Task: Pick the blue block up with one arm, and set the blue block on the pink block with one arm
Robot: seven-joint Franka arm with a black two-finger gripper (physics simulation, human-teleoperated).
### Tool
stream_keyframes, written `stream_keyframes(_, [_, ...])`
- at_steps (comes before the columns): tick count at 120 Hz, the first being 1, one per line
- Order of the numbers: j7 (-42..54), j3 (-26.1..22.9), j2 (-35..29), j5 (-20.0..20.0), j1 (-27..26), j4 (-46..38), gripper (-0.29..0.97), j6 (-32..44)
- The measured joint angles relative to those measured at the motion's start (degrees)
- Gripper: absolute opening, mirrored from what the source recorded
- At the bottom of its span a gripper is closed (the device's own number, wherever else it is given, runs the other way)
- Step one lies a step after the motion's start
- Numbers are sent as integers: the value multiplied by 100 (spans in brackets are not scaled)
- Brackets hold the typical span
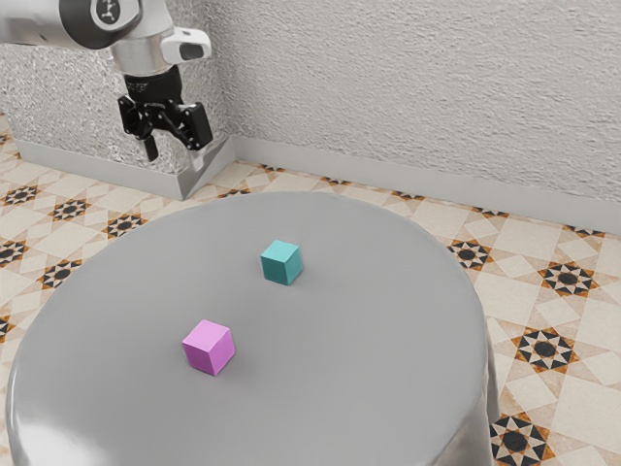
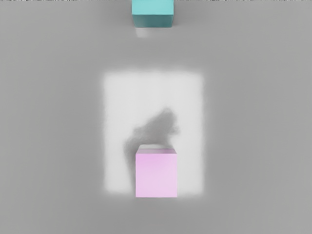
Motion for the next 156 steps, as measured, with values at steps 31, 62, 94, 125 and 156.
stream_keyframes(31, [367, 1759, 1512, -813, 377, 3260, 66, -821])
stream_keyframes(62, [611, 1772, 206, -840, -110, 3447, 66, -1198])
stream_keyframes(94, [848, 1780, 1934, -324, -395, 3105, 66, -956])
stream_keyframes(125, [1033, 1775, 2840, -269, -405, 2557, 66, -116])
stream_keyframes(156, [1087, 1332, 3914, -340, -128, 3129, 66, 577])
